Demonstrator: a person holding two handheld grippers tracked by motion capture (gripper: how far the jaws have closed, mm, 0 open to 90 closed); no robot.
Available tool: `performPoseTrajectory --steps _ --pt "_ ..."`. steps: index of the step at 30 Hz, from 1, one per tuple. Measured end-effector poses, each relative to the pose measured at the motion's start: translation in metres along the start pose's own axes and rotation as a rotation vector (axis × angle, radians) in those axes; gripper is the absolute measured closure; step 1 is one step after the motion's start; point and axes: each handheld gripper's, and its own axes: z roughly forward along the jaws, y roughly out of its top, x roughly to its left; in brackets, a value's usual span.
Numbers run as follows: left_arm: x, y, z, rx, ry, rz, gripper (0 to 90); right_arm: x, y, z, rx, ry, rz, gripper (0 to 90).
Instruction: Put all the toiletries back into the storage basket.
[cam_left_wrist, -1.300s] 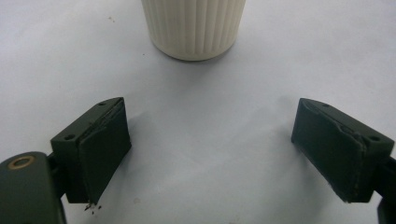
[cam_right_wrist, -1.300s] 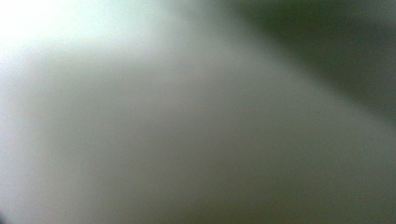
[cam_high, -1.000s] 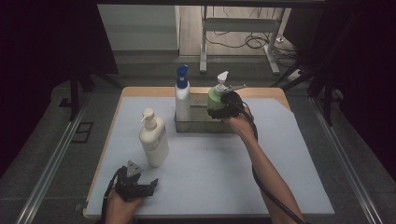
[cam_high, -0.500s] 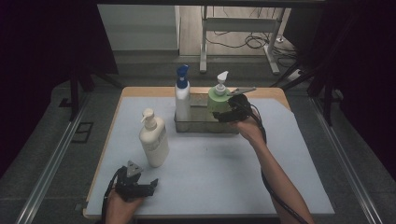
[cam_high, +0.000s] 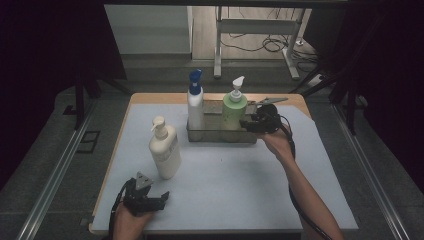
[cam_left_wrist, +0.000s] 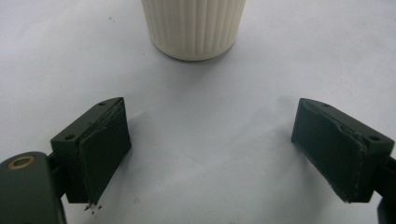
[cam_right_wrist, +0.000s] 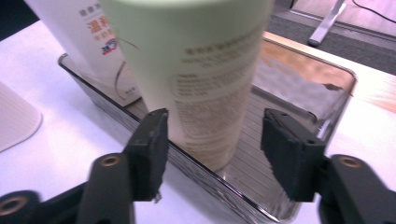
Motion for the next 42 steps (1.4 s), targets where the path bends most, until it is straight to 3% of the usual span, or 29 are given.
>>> performPoseTrajectory --steps 7,15,25,28,42 --pt "0.000 0.000 0.000 0.000 0.000 0.000 10.9 -0.009 -0.003 0.001 0.010 -0.046 0.006 74.8" --pt "0.000 0.000 0.000 0.000 0.000 0.000 10.9 -0.015 -0.004 0.017 0.035 -0.090 0.041 88.7" --pt "0.000 0.000 0.000 0.001 0.000 0.001 10.9 -0.016 0.002 0.038 0.054 -0.119 0.060 88.9" --pt "0.000 0.000 0.000 0.001 -0.001 0.000 10.9 -0.016 0.002 0.043 0.062 -0.099 0.066 88.8" --pt "0.000 0.000 0.000 0.001 -0.001 -0.001 10.9 -0.013 -0.001 0.052 0.078 -0.089 0.089 89.1"
